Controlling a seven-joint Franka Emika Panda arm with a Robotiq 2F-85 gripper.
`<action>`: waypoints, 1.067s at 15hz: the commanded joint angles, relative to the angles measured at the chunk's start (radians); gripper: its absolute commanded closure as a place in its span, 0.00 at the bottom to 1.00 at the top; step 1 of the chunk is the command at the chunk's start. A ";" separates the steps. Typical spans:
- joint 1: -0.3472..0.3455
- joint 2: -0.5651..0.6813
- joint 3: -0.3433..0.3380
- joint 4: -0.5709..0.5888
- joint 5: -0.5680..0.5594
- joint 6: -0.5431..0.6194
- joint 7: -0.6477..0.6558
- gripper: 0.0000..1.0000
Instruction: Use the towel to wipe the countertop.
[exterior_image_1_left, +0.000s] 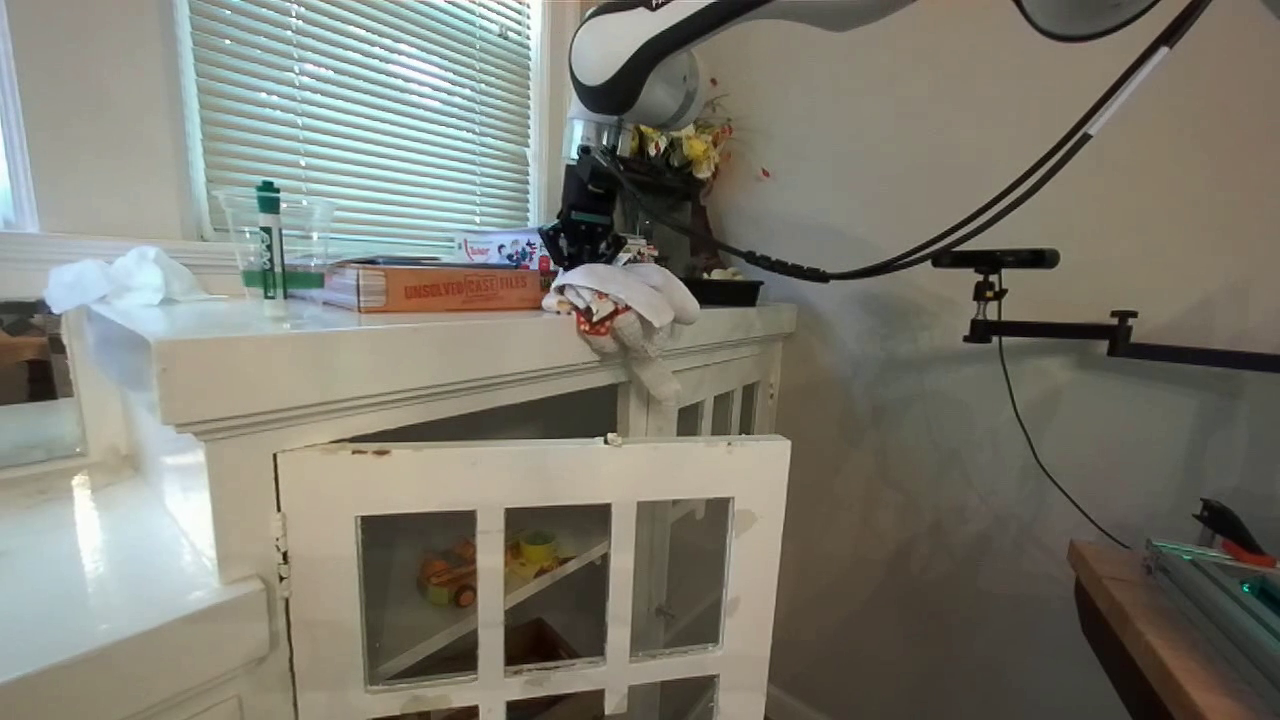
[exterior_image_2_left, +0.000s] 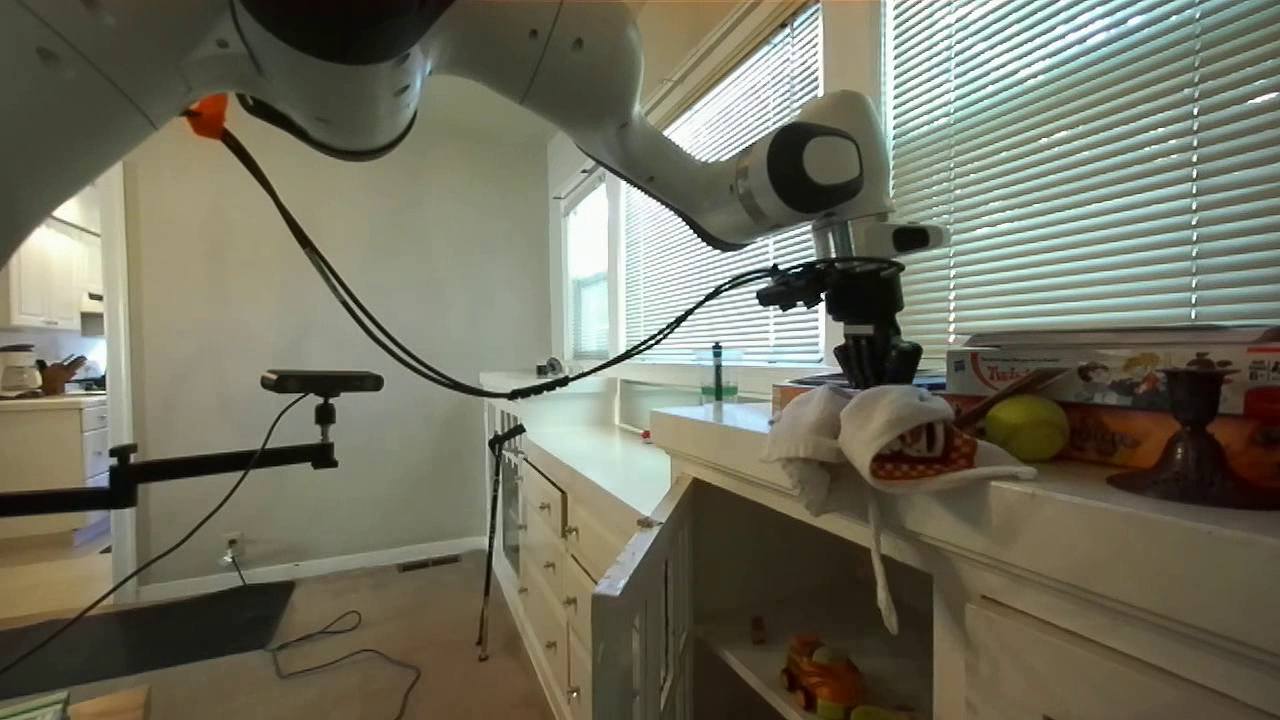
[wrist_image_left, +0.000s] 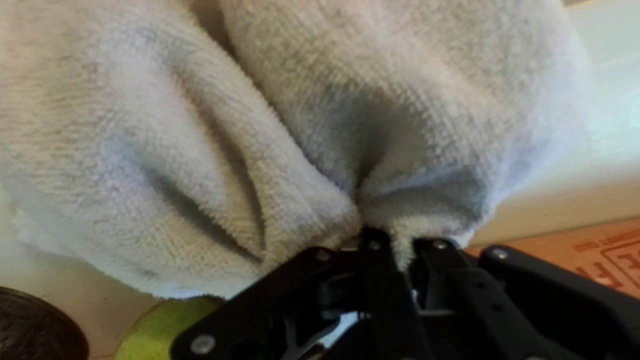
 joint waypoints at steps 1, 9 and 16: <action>0.036 0.015 0.032 0.020 0.020 -0.010 -0.008 0.97; 0.146 0.048 0.130 0.065 0.022 -0.023 -0.090 0.97; 0.087 0.021 0.074 0.020 0.023 -0.010 -0.054 0.97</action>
